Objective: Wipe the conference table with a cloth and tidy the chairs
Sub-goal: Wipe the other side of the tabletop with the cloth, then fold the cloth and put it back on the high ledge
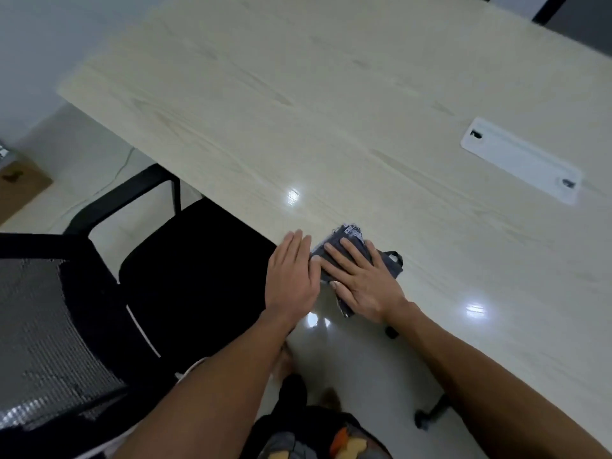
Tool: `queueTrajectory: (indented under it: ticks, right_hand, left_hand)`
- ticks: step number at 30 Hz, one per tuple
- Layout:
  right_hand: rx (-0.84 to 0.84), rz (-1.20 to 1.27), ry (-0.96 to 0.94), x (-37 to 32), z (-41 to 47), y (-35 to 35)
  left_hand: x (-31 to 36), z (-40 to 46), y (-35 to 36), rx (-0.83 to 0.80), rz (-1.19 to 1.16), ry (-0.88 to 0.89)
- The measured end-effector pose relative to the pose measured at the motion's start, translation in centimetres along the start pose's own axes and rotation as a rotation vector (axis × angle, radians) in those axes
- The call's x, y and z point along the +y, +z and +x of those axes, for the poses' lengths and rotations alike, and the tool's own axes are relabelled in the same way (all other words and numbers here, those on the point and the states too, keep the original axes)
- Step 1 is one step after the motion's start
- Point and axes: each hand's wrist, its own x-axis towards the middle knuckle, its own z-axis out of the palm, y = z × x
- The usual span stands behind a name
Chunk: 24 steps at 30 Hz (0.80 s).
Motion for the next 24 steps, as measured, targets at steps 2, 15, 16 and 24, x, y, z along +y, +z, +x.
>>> queueTrajectory:
  ticks: [2, 15, 16, 24]
  right_hand:
    - [-0.005, 0.026, 0.044, 0.2, -2.7, 0.6]
    - [-0.021, 1.071, 0.54, -2.3, -18.2, -4.3]
    - [0.011, 1.26, 0.648, -2.4, -18.9, -5.1]
    - [-0.091, 2.219, 0.76, -0.5, -23.7, -7.5]
  left_hand:
    - [0.6, -1.2, 0.8, -0.017, 0.001, 0.024]
    - [11.2, -9.8, 1.6, -0.284, -0.565, -0.112]
    - [11.9, -9.9, 1.3, -0.313, -0.636, -0.155]
    - [15.8, -9.7, -2.8, -0.617, -0.873, -0.09]
